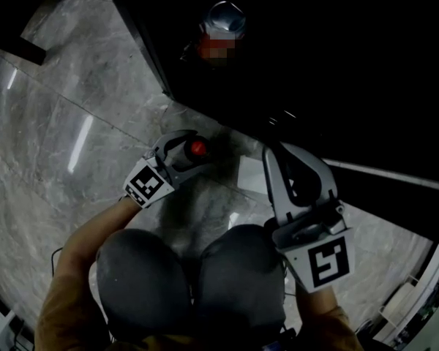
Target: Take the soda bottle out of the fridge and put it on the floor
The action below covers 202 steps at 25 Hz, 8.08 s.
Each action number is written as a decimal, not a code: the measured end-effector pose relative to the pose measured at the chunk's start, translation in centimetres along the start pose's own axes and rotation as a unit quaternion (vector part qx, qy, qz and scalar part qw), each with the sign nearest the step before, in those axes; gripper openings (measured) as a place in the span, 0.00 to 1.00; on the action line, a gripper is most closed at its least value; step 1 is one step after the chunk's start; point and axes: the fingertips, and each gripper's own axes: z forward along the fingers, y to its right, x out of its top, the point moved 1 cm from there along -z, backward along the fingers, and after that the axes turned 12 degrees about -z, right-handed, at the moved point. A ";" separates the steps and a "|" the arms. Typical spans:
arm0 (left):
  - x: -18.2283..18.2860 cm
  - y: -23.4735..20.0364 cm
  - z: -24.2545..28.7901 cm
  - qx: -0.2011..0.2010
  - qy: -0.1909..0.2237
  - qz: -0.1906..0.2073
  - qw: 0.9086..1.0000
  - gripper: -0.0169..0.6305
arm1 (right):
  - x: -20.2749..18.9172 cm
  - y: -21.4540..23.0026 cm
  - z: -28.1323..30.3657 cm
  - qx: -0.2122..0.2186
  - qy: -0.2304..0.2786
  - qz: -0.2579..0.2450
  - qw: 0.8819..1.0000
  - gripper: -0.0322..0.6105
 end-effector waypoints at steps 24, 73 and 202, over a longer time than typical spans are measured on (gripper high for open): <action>-4.8 -0.9 -1.4 0.048 -0.003 0.024 0.999 0.49 | -1.0 -2.1 0.6 0.011 -0.018 0.003 1.000 0.05; 14.8 5.8 -11.6 0.131 0.033 -0.113 0.984 0.03 | 10.1 -6.6 4.7 0.116 -0.086 0.029 0.989 0.05; 84.5 52.5 -40.7 0.170 0.250 0.028 0.953 0.03 | 69.7 16.4 -45.3 -0.216 0.070 -0.005 0.974 0.05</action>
